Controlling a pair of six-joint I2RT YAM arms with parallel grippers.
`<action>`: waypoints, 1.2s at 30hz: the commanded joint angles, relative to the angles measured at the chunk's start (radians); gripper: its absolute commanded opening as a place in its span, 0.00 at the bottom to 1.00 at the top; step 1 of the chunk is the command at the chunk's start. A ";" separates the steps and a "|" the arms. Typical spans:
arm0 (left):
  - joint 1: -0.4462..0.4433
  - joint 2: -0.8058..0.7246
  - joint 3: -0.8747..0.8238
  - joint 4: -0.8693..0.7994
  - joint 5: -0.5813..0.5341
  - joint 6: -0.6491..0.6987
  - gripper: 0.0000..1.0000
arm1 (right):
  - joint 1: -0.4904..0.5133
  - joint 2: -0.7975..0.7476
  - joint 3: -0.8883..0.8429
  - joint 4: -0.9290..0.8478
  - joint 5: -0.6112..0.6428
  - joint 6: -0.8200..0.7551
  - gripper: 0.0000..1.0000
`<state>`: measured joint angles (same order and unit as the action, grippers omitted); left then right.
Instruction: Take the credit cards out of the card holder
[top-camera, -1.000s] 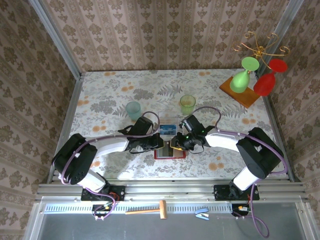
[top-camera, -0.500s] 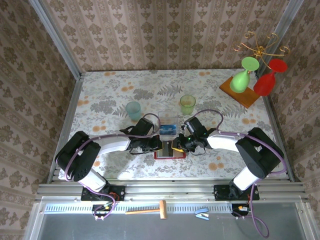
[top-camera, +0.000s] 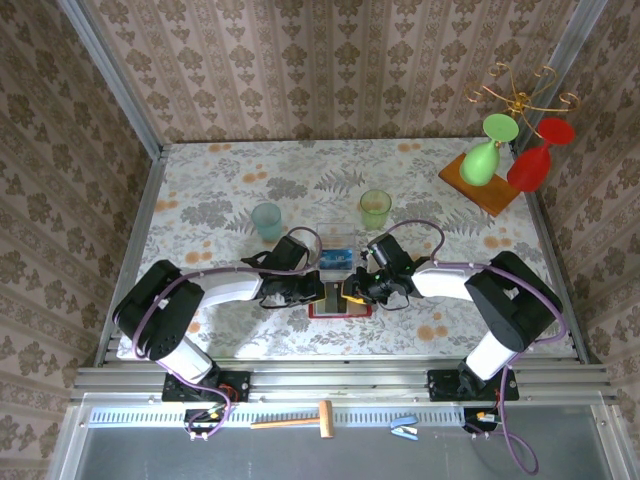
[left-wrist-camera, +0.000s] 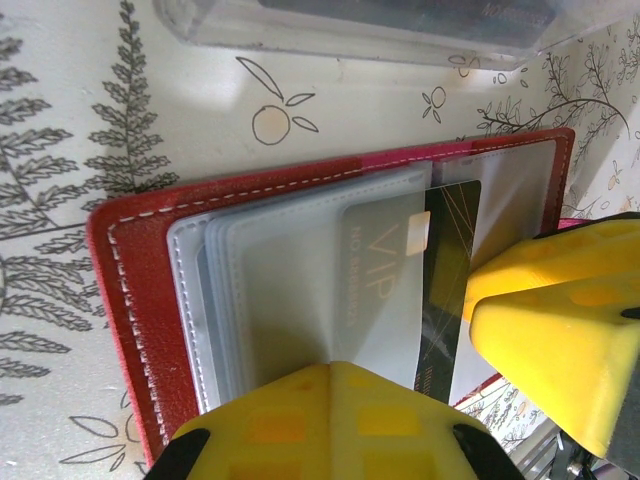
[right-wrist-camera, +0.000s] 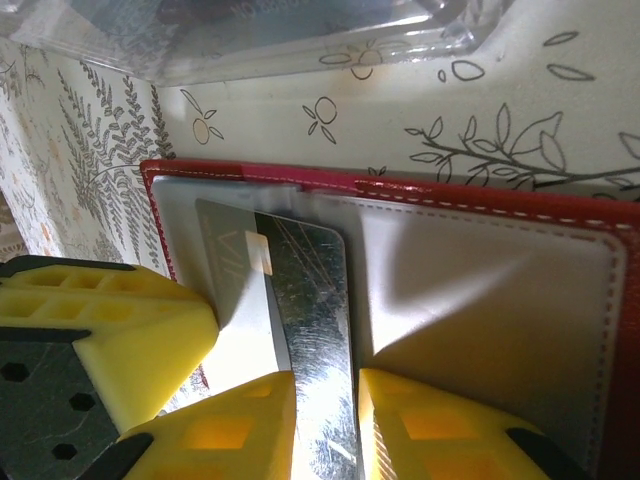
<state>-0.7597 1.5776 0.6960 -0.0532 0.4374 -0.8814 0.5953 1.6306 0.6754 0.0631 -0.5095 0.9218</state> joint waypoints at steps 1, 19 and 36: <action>-0.007 0.024 0.011 -0.029 -0.013 0.024 0.04 | -0.005 0.021 -0.020 0.033 -0.032 0.022 0.26; -0.007 0.026 0.003 -0.031 -0.011 0.022 0.04 | -0.008 0.062 -0.042 0.160 -0.076 0.079 0.23; -0.007 0.021 0.011 -0.043 -0.012 0.023 0.04 | -0.037 -0.009 -0.080 0.119 -0.038 0.049 0.17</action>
<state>-0.7597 1.5776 0.6960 -0.0536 0.4370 -0.8810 0.5735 1.6581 0.6182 0.2276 -0.5625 0.9943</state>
